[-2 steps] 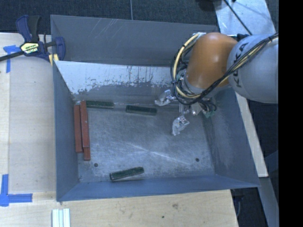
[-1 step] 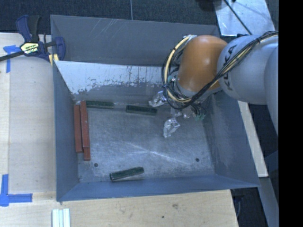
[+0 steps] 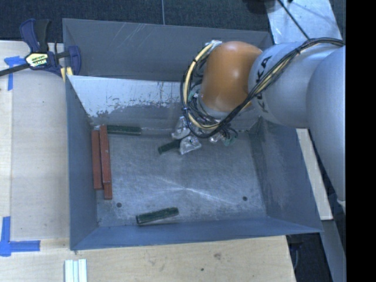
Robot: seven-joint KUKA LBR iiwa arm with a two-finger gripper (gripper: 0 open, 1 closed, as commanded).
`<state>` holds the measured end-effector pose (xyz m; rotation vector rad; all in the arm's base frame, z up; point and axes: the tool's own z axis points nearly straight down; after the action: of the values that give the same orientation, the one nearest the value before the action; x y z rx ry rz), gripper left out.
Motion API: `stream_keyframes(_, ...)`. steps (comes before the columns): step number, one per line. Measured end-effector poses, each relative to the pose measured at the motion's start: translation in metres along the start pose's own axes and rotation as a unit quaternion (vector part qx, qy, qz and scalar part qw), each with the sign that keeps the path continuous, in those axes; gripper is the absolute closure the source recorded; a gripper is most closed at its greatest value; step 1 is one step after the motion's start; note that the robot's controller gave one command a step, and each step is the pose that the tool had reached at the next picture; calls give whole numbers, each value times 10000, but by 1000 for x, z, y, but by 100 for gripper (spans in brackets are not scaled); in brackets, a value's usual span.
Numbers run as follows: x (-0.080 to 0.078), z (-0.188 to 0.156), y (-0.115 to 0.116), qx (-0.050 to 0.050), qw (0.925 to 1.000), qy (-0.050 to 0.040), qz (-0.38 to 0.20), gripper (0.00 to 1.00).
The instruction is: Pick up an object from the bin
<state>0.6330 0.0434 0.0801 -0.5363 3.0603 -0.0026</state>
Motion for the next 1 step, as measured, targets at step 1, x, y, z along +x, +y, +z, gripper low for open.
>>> stream_keyframes(1, 0, 0, 0, 0, 10000, 1, 0, 100)
